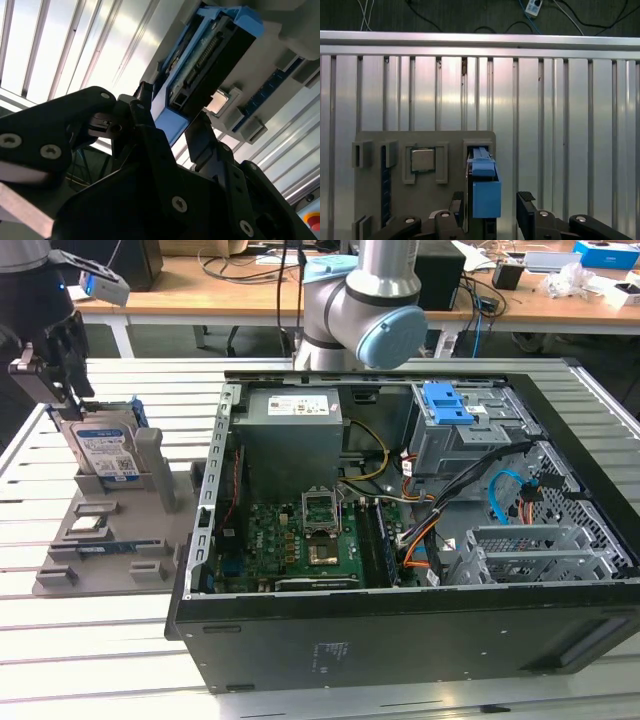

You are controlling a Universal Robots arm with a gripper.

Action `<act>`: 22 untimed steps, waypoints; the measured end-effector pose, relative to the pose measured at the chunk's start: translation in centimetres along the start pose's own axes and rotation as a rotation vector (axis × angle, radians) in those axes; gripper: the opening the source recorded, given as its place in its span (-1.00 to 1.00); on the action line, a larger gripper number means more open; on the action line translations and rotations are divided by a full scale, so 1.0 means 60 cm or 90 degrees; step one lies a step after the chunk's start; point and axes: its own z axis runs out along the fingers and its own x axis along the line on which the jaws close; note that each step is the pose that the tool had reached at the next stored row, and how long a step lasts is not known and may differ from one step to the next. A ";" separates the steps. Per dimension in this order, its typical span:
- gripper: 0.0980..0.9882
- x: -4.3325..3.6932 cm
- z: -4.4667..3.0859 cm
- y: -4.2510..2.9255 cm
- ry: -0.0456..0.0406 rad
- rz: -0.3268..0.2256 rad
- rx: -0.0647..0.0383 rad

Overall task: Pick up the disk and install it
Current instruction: 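Pick up the disk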

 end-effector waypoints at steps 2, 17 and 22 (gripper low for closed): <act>0.00 0.000 0.007 0.000 0.0002 -0.001 0.000; 0.00 0.001 0.052 -0.003 0.0082 -0.010 0.000; -0.04 0.001 0.052 -0.004 0.0083 -0.010 0.000</act>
